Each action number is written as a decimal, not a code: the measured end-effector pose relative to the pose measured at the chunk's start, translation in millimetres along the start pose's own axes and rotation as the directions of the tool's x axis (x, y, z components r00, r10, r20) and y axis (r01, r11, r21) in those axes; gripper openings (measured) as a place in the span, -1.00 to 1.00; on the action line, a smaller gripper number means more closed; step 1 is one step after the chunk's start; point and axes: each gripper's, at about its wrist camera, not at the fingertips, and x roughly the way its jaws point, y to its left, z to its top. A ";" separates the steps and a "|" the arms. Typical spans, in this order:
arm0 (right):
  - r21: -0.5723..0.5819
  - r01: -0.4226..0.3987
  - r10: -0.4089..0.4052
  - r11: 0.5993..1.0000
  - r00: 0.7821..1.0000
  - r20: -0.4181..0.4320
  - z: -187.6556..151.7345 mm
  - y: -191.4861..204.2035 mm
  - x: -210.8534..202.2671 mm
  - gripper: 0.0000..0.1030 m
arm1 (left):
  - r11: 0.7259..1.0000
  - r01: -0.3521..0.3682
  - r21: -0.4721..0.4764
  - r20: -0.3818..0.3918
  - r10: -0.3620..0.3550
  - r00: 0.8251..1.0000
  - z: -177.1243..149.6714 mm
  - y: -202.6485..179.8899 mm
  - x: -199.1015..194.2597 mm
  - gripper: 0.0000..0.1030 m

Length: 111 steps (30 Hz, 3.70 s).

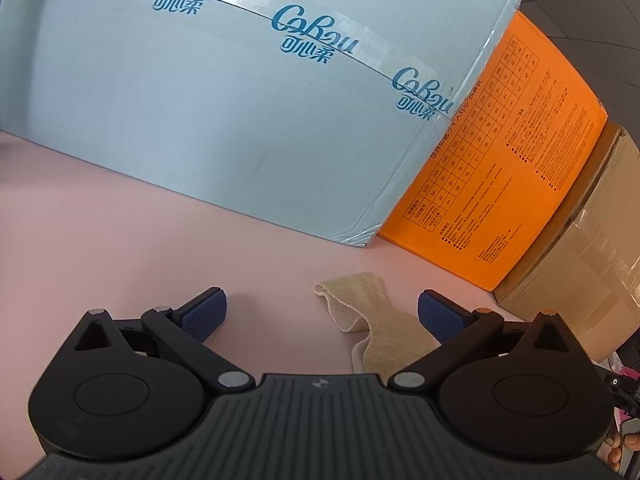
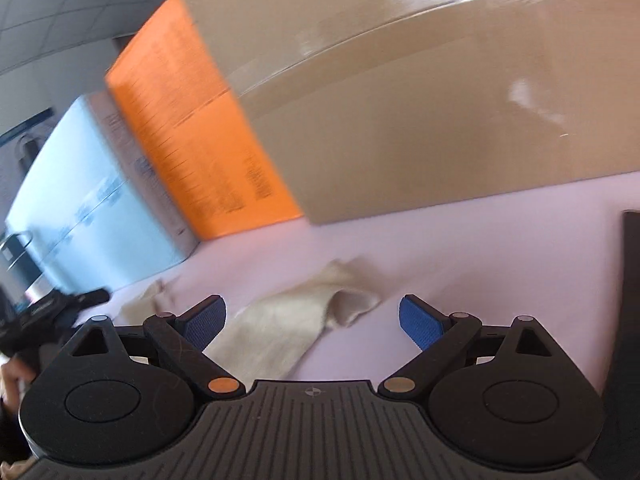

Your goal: Fold clothes

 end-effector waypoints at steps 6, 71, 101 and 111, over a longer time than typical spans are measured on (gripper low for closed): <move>0.058 -0.026 0.025 0.998 0.999 0.020 4.9 -0.5 -4.8 0.85 | 1.000 -0.004 0.004 -0.003 0.004 1.000 0.6 -0.9 -0.2 1.00; 0.238 -0.453 0.462 0.859 0.887 0.021 -51.3 54.2 1.6 1.00 | 0.911 0.061 0.409 -0.089 -0.027 0.996 -20.2 -80.8 44.5 -0.89; 0.222 -0.439 0.450 0.871 0.893 -0.001 -51.1 56.5 3.8 1.00 | 0.973 -0.006 0.232 -0.099 0.030 0.995 -27.0 -58.7 47.1 0.66; 0.223 -0.439 0.450 0.870 0.893 0.001 -51.8 56.5 4.5 1.00 | 0.955 -0.049 0.293 -0.046 0.066 0.997 -28.4 -58.9 1.9 0.67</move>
